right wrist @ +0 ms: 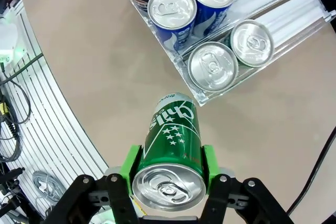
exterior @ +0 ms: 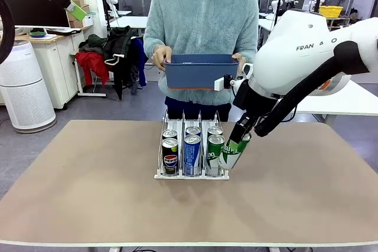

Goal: Fill the beverage cans into the dispenser.
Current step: Place the picked Sprite in the line of the Automatic Can Dispenser with the same cans.

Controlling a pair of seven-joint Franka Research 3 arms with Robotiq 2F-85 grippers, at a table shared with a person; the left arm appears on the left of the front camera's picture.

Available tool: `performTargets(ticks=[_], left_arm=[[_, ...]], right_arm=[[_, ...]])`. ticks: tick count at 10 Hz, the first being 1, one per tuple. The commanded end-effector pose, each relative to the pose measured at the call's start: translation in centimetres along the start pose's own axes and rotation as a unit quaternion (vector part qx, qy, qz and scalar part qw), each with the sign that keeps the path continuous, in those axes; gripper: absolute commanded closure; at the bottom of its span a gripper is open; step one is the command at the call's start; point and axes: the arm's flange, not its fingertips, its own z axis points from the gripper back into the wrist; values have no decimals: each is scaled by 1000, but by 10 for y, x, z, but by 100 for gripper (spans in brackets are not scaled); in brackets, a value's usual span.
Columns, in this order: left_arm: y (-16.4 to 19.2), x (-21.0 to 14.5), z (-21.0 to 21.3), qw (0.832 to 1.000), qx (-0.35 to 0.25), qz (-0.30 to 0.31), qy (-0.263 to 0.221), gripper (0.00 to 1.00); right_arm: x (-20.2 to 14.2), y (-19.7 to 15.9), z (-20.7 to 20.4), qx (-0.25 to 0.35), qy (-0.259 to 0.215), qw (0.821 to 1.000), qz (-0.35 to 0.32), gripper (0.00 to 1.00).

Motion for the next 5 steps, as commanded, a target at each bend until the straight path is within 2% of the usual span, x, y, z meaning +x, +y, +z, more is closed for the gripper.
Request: performTargets(ticks=[1, 3, 5], left_arm=[[1, 0, -1, 1000, 1, -1, -4, 0], [1, 0, -1, 1000, 1, -1, -4, 0], [1, 0, -1, 1000, 1, -1, -4, 0]], right_arm=[[4, 11, -15, -6, -24, 1000, 8, 41], [7, 12, -20, 0, -27, 999, 22, 41], [13, 3, -25, -20, -36, 999, 27, 41]])
